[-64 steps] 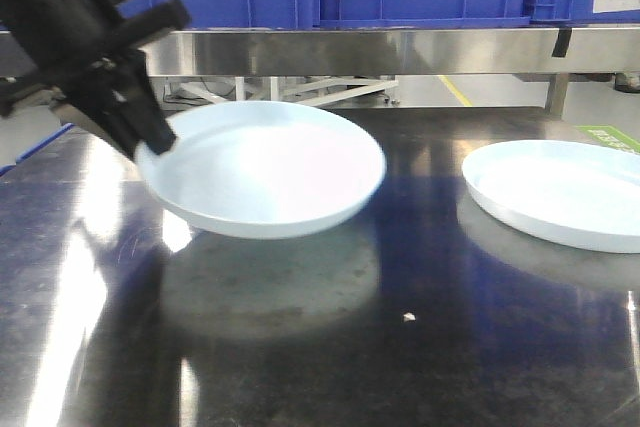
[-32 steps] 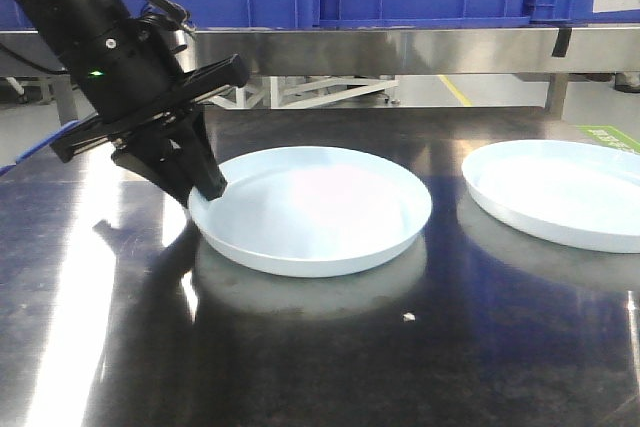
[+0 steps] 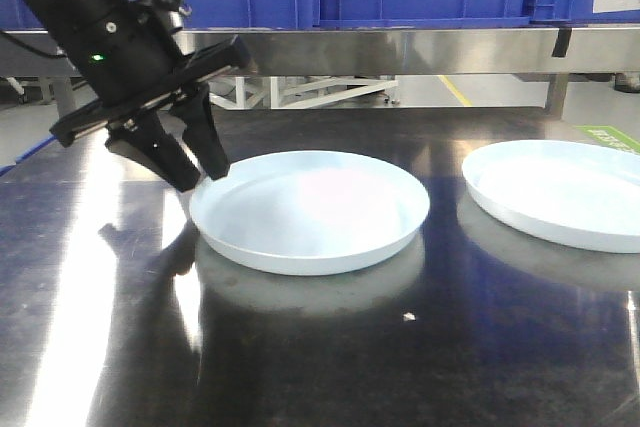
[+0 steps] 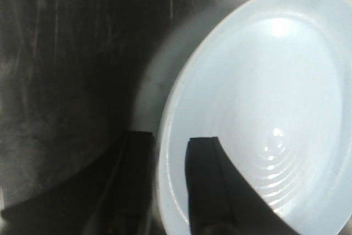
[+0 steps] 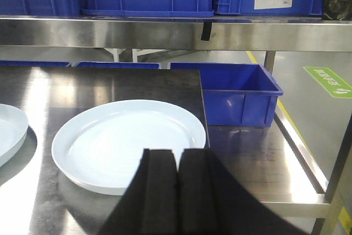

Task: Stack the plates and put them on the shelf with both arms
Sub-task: 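Open and raise the left gripper away from the plate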

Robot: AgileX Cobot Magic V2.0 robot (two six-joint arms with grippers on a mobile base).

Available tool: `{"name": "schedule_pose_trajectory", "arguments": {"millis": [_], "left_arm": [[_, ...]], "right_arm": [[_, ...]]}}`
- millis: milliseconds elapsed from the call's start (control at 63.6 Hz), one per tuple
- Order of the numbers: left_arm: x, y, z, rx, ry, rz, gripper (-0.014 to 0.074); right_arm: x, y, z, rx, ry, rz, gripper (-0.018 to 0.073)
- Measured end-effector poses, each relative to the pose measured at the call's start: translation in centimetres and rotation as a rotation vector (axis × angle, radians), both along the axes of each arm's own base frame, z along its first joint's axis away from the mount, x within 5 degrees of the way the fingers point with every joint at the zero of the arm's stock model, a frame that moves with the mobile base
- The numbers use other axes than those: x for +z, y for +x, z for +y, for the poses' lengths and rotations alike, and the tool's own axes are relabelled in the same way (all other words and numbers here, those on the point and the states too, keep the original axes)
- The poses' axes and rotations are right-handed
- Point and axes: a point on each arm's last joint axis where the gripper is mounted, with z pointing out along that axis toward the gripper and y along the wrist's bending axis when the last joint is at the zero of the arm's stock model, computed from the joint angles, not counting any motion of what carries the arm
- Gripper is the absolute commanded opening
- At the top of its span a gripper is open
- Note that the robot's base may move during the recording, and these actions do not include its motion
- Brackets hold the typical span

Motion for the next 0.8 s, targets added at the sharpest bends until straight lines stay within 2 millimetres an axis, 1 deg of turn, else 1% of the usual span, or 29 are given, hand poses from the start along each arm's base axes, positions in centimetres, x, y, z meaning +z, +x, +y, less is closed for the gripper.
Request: {"name": "schedule_pose_trajectory", "arguments": {"millis": [173,267,346,424,503,597,628,707,801], "left_arm": [[1.1,-0.3,0.1,-0.017,0.015,-0.041,0.0310],[2.1,-0.7,0.1,-0.035,0.039,-0.095,0.0310],[3.3,-1.4,0.3,-0.041,0.057,-0.180,0.0310],[4.4,-2.6,0.5,-0.038,0.069,-0.281,0.0309],[4.9,-3.9,0.9,-0.037,0.080,-0.358,0.0309],[5.3,-5.4,1.7,-0.031,0.094,-0.442,0.0306],[5.1,-5.9,2.1,-0.026,0.100,-0.458,0.0298],[5.5,-7.4,3.0,-0.003,0.091,-0.533,0.0251],[5.4,-9.1,4.0,0.007,0.094,-0.606,0.0160]], "right_arm": [[0.0,0.0,0.0,0.000,0.000,0.000,0.0049],[0.0,0.0,0.0,0.000,0.000,0.000,0.0049],[0.0,0.0,0.0,0.000,0.000,0.000,0.0049],[0.0,0.0,0.0,0.000,0.000,0.000,0.0049],[0.0,0.0,0.0,0.000,0.000,0.000,0.0049],[0.0,0.0,0.0,0.000,0.000,0.000,0.0049],[0.0,0.0,0.0,0.000,0.000,0.000,0.0049],[0.0,0.0,0.0,0.000,0.000,0.000,0.0049],[0.0,0.0,0.0,0.000,0.000,0.000,0.0049]]}}
